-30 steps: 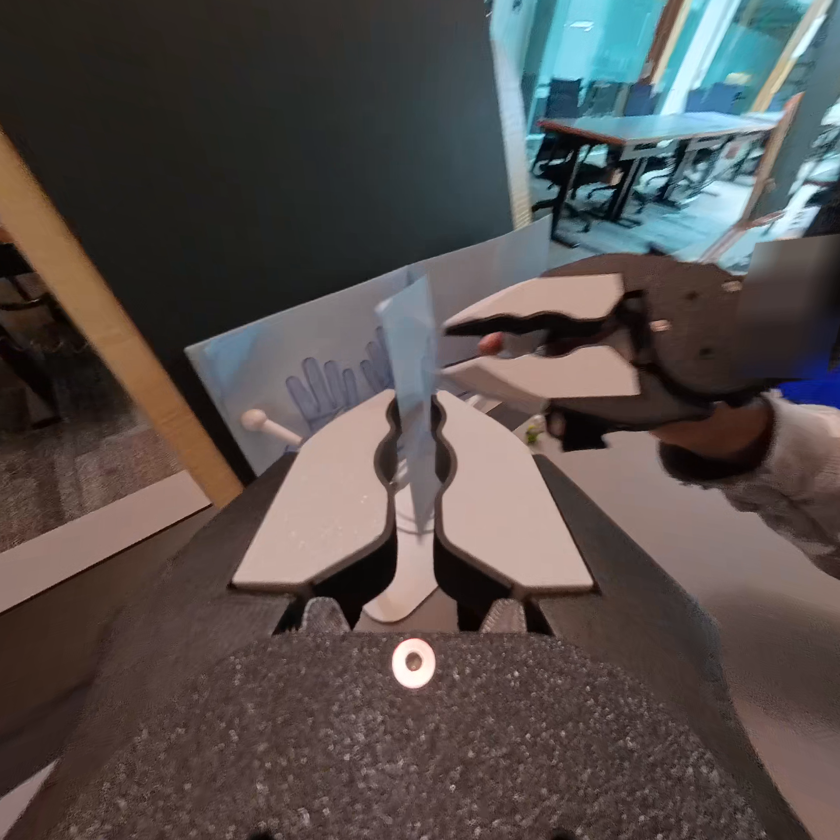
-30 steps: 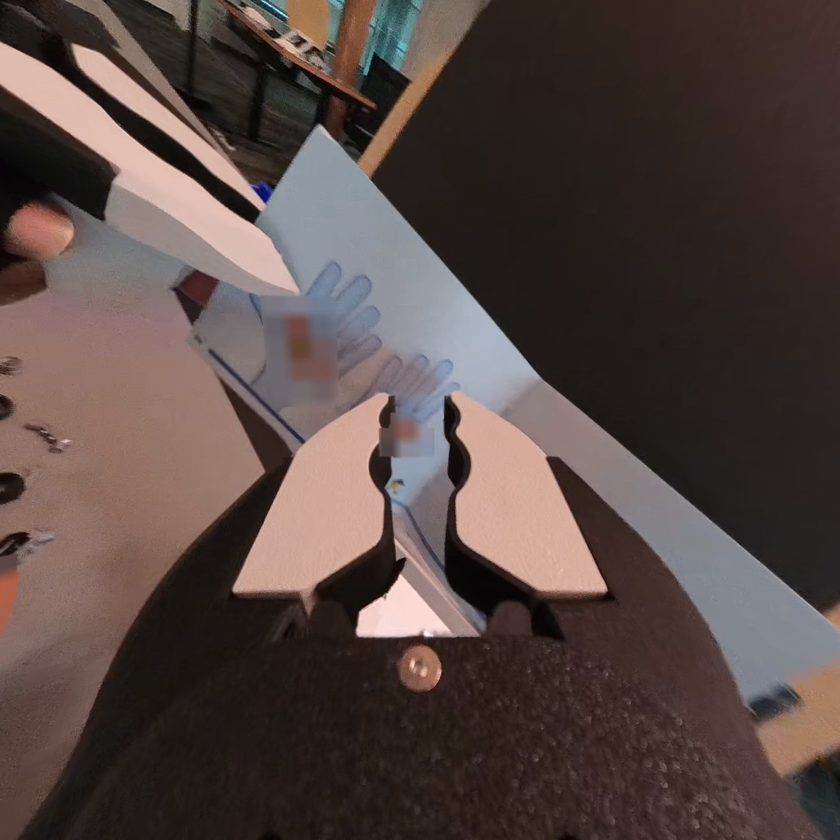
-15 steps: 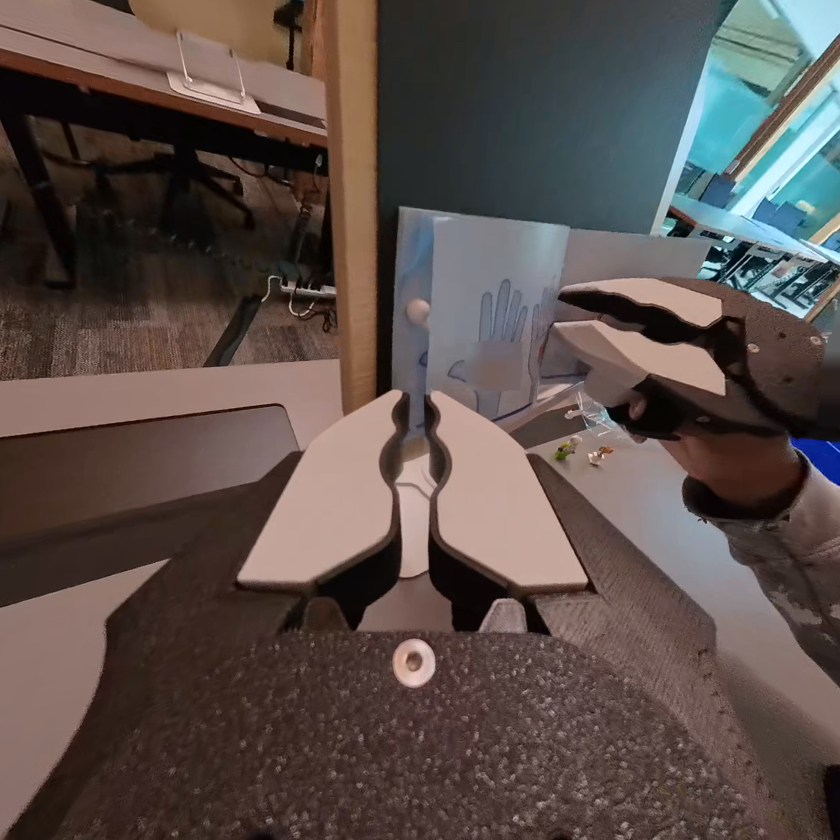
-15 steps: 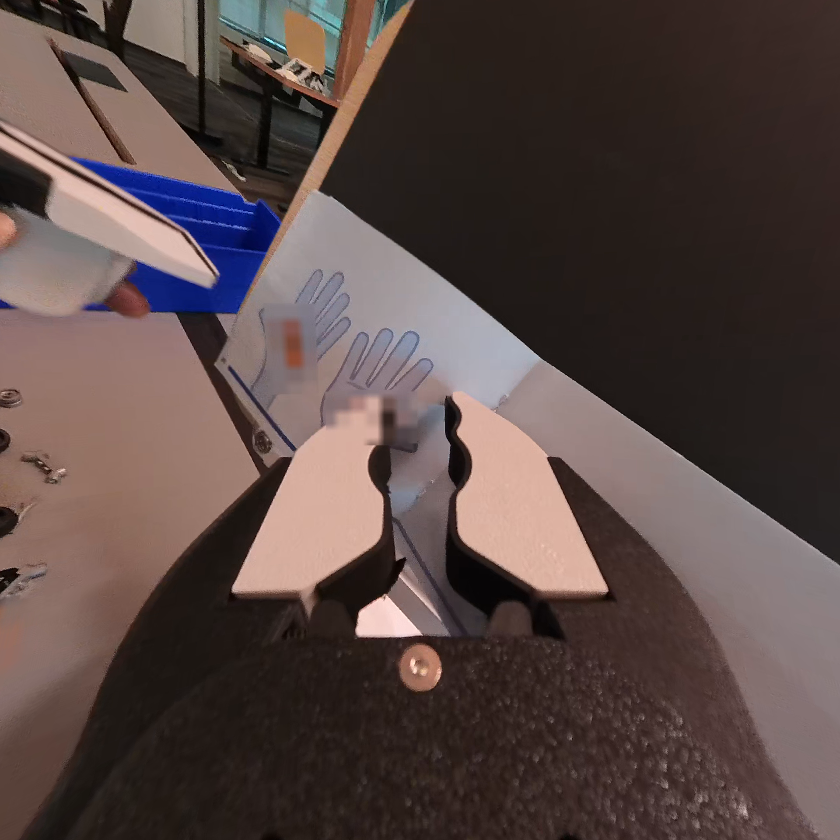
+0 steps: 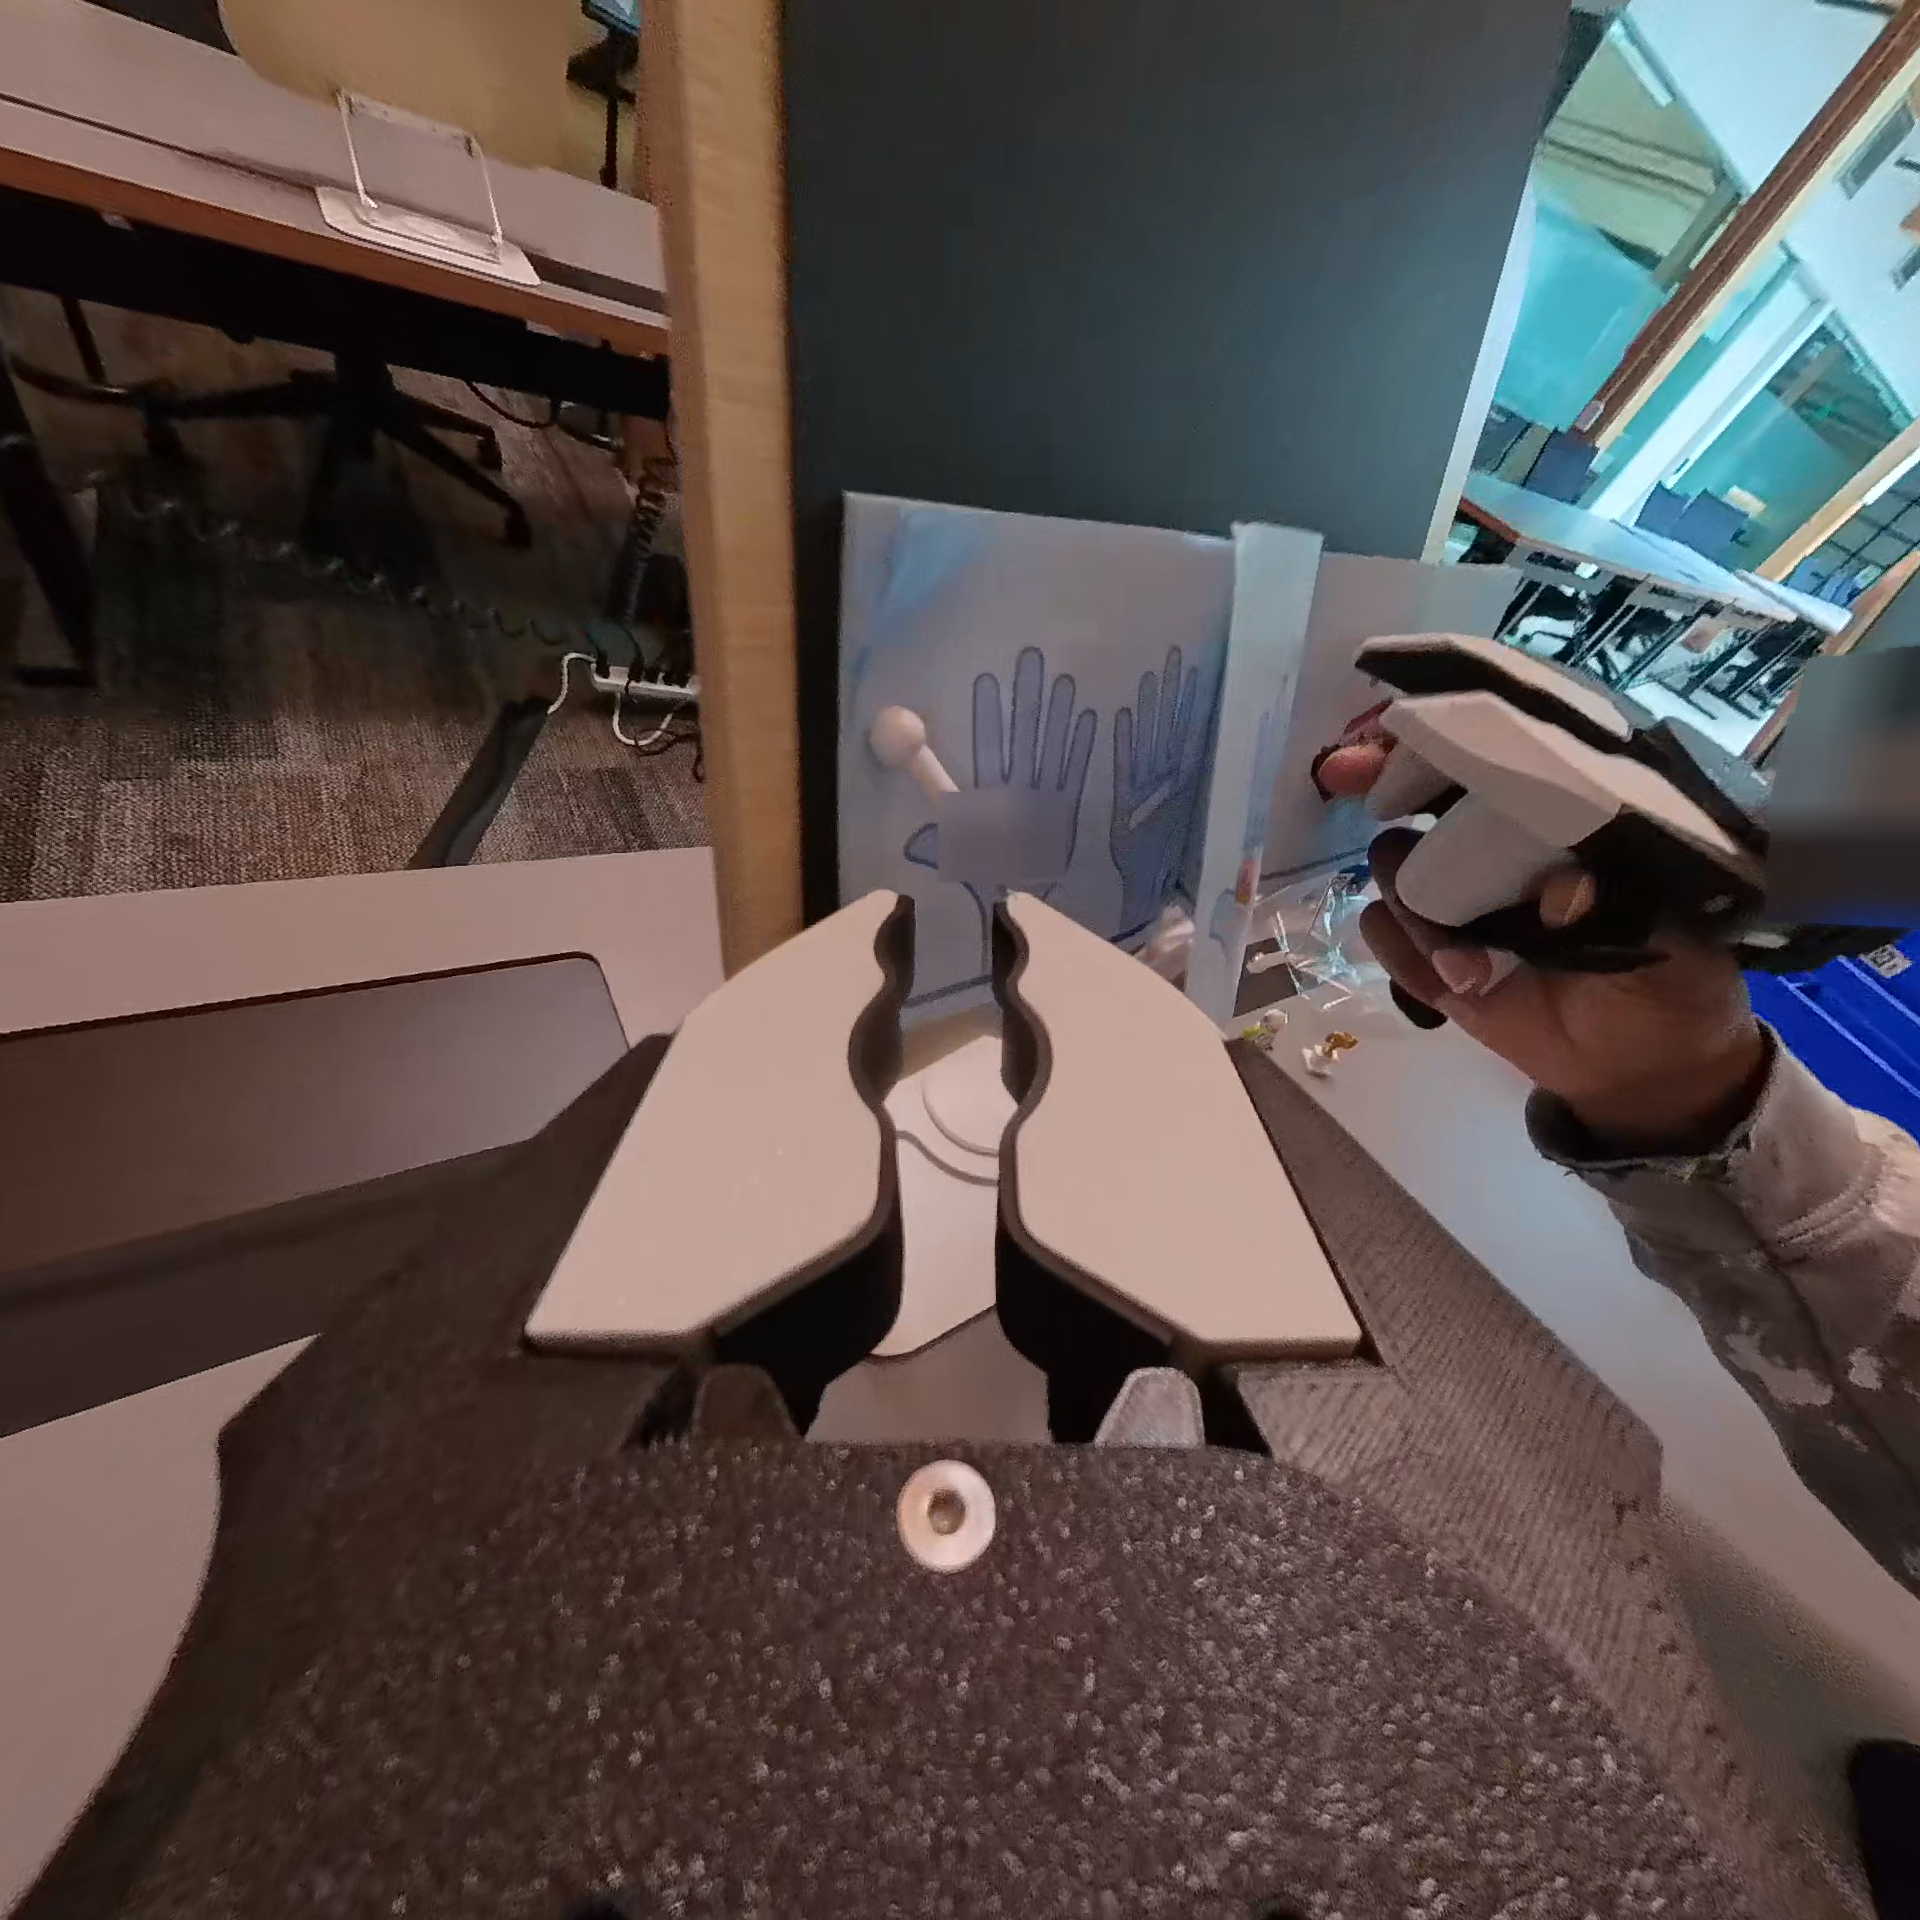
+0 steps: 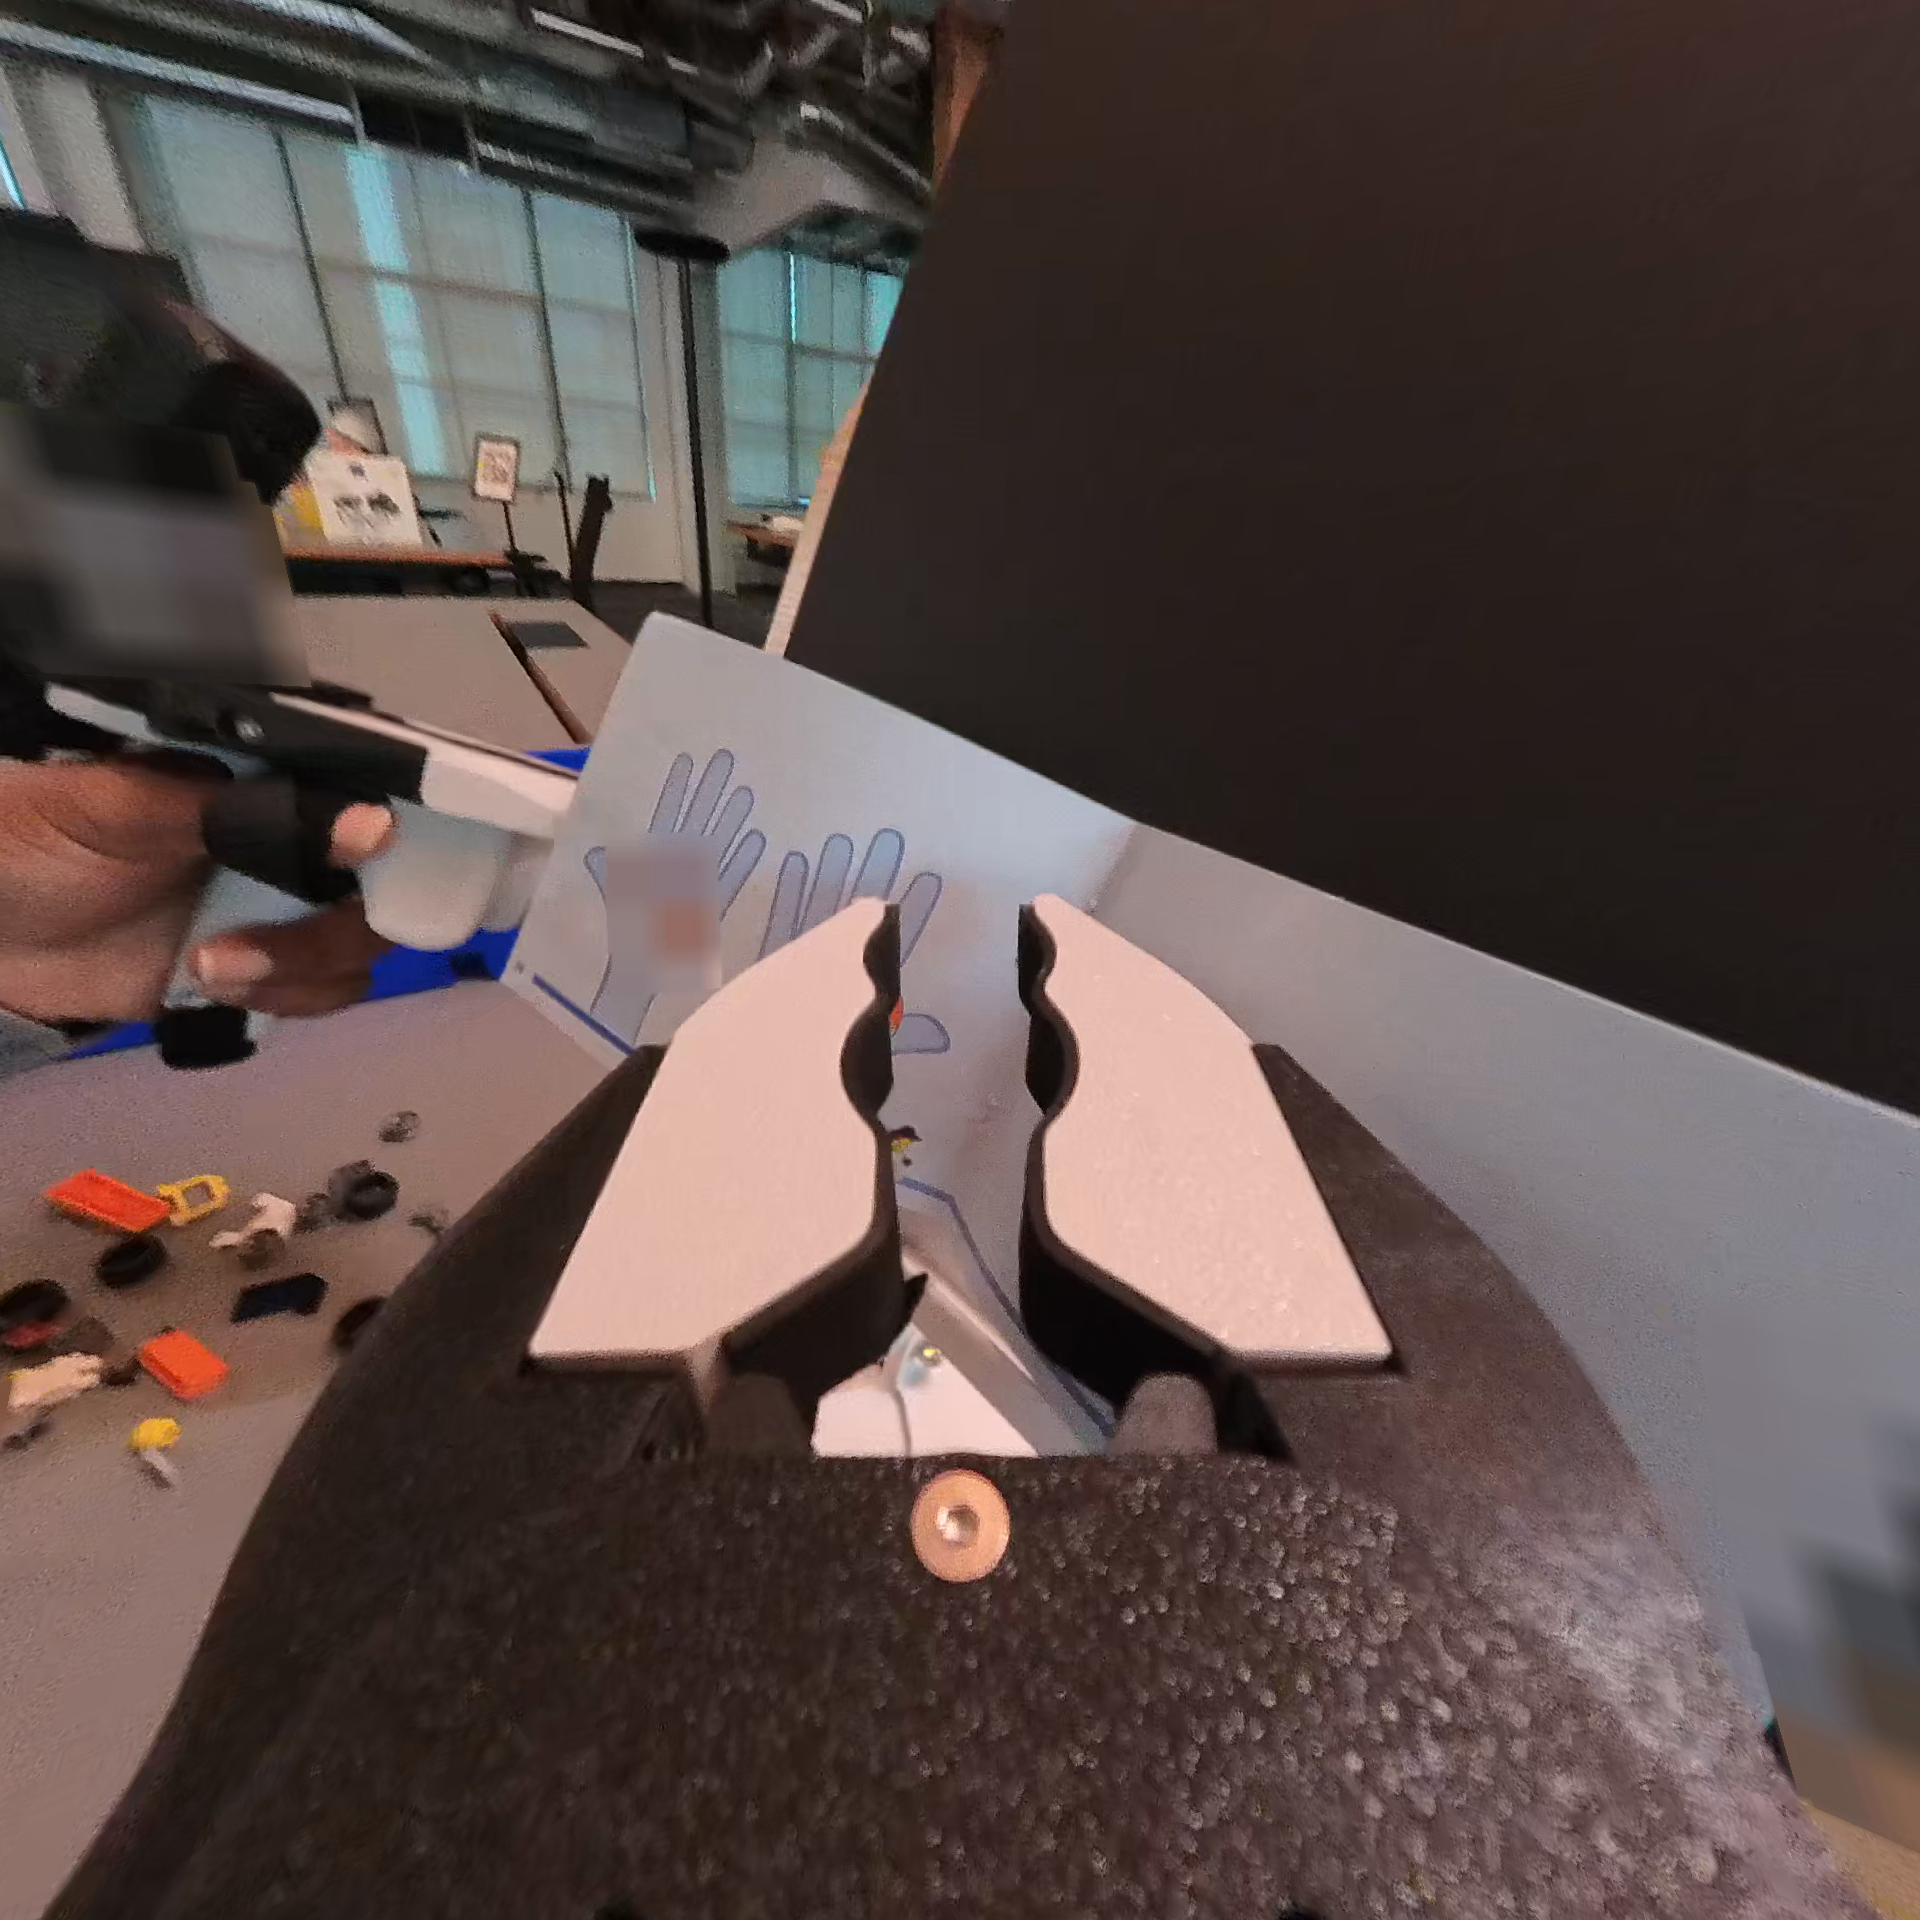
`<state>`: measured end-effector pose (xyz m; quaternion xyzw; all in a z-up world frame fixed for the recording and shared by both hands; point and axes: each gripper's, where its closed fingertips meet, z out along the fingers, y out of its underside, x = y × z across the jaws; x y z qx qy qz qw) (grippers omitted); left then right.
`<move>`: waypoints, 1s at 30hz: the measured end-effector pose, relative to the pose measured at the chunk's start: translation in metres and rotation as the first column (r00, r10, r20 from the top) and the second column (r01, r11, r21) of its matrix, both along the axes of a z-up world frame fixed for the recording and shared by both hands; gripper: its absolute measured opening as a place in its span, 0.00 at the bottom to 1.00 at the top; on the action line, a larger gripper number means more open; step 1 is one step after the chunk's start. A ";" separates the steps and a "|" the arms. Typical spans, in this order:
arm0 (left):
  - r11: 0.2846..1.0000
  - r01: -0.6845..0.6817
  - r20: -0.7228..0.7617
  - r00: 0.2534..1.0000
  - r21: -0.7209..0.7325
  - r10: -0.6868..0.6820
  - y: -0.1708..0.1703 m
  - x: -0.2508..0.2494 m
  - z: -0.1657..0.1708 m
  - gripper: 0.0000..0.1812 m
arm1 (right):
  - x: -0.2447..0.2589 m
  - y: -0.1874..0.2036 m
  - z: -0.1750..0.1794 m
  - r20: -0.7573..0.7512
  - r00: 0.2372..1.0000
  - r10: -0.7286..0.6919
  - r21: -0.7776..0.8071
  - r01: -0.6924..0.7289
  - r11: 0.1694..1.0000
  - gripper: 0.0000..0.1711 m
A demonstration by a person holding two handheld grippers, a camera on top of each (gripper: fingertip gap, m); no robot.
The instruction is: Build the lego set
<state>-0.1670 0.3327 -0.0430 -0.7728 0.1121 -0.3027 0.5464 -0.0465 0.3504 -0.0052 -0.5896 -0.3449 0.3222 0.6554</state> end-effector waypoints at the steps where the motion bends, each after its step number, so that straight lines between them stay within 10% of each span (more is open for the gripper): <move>1: 1.000 0.003 -0.016 1.000 0.000 -0.003 0.000 0.004 -0.001 0.08 | 0.001 0.000 0.000 -0.009 1.000 0.001 -0.006 -0.002 1.000 0.12; 12: 0.992 -0.113 -0.082 0.991 -0.048 0.109 0.018 0.027 -0.017 0.03 | -0.026 -0.001 -0.012 0.228 0.966 -0.119 0.163 0.083 0.983 0.12; 19: 0.981 -0.183 0.250 0.949 -0.061 0.192 0.011 0.016 -0.023 0.02 | -0.051 0.008 -0.022 0.455 0.831 -0.318 0.365 0.151 0.919 0.12; 30: 0.979 -0.162 0.829 0.527 -0.120 0.189 -0.006 0.005 -0.046 0.01 | -0.055 0.019 -0.041 0.501 0.773 -0.388 0.418 0.176 0.891 0.12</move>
